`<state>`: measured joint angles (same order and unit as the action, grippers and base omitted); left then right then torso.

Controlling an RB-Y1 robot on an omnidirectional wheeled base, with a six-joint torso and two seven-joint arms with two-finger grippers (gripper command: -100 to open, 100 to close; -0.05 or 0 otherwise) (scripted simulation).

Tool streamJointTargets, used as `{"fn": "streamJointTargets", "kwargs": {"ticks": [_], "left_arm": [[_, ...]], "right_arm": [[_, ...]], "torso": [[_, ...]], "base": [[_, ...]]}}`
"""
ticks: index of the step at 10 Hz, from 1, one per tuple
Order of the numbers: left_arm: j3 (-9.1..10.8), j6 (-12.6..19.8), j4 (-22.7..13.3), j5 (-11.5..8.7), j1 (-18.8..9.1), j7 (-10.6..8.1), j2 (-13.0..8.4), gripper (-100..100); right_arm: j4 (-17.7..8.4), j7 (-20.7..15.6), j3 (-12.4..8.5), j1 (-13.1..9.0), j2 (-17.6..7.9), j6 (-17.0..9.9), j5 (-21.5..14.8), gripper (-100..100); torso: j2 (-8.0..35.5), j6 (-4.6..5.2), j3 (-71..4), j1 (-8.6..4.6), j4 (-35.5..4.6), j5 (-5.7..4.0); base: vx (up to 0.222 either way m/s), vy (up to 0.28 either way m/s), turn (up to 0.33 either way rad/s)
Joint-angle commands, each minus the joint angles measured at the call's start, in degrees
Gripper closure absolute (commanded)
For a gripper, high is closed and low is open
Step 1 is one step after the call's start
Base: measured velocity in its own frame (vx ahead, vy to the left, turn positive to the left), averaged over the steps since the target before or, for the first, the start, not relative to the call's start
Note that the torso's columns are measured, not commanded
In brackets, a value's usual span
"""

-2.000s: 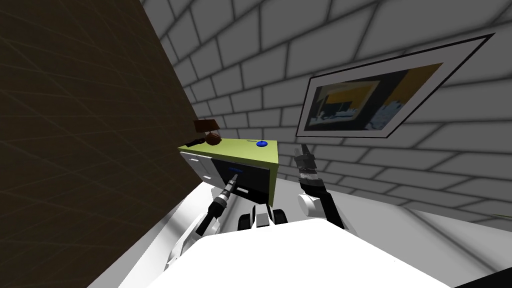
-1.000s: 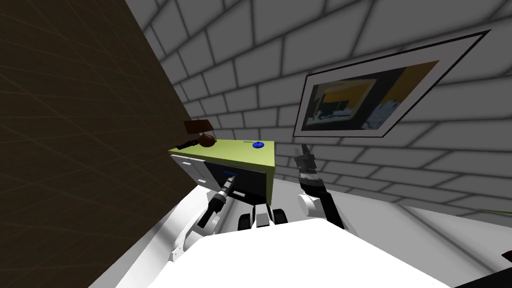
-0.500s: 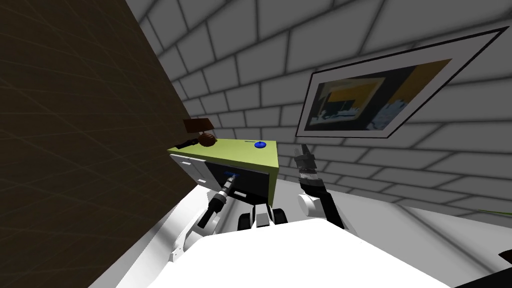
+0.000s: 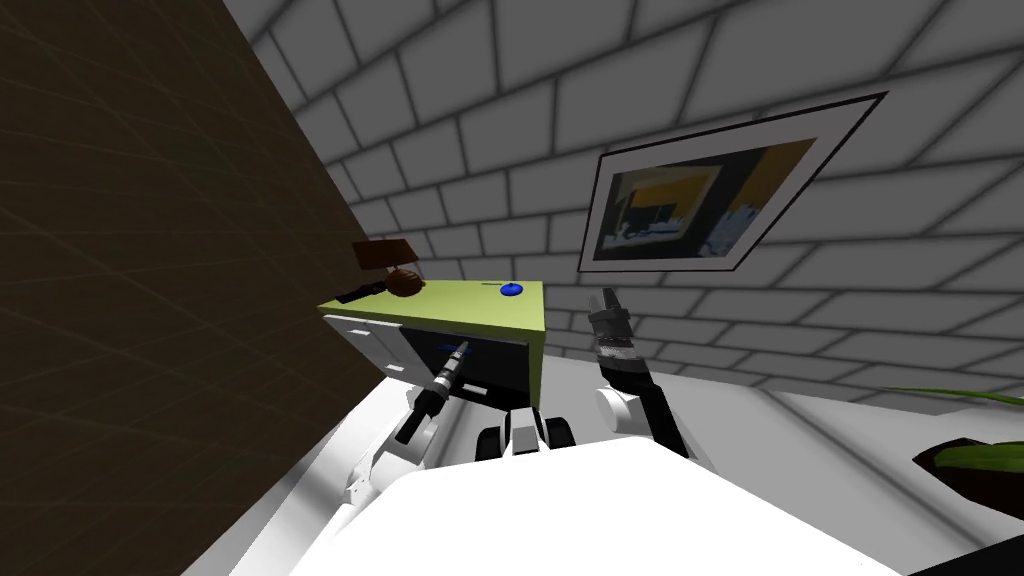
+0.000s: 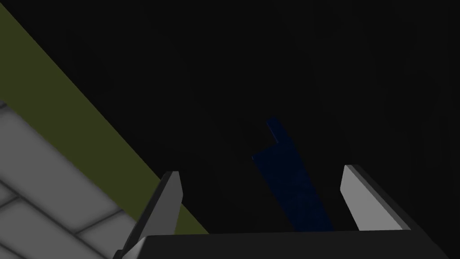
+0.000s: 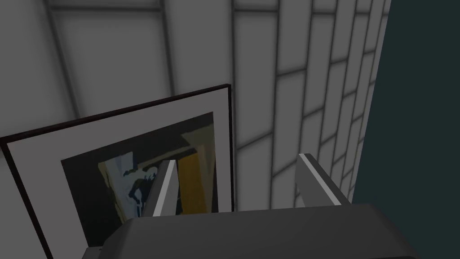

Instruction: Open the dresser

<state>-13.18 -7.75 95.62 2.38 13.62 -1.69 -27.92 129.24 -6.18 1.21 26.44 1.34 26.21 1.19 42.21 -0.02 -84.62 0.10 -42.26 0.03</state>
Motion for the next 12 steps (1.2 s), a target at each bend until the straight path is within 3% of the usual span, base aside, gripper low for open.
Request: {"fn": "streamJointTargets", "kwargs": {"ticks": [1, 3, 4, 5, 12], "left_arm": [[-1.73, -0.16, 2.92, 0.91, 2.57, 0.95, 0.47, 100], [-2.69, -0.26, 4.66, 1.43, 4.1, 1.49, 0.74, 100], [-2.64, 0.1, 3.67, 1.22, 3.74, 1.17, 0.75, 100], [-3.04, -0.08, 5.45, 1.33, 4.65, 1.24, 0.12, 100], [-4.03, -0.64, 8.35, 1.58, 7.11, 1.3, -1.44, 100]], "right_arm": [[0.0, 0.0, -0.01, 0.02, -0.01, 0.0, 0.0, 0], [0.0, 0.0, -0.01, 0.01, -0.01, 0.0, 0.0, 0], [0.0, 0.0, -0.01, 0.01, -0.01, 0.0, 0.0, 0], [0.0, 0.0, 0.0, 0.0, 0.0, 0.0, 0.0, 0], [0.0, 0.0, 0.0, -0.01, 0.0, 0.0, 0.0, 0]], "torso": [[-0.03, -0.03, -0.04, 0.07, -0.04, -0.01], [0.36, -0.03, 0.2, -0.22, -0.36, -0.25], [0.42, -0.05, 0.23, -0.21, -0.34, -0.22], [0.39, -0.03, 0.23, -0.19, -0.27, -0.17], [0.48, 0.01, 0.22, -0.3, -0.31, -0.22]], "base": [[0.051, 0.045, 0.206], [0.049, 0.039, 0.089], [0.021, 0.012, 0.009], [-0.069, 0.027, 0.058], [-0.123, 0.047, 0.051]]}}
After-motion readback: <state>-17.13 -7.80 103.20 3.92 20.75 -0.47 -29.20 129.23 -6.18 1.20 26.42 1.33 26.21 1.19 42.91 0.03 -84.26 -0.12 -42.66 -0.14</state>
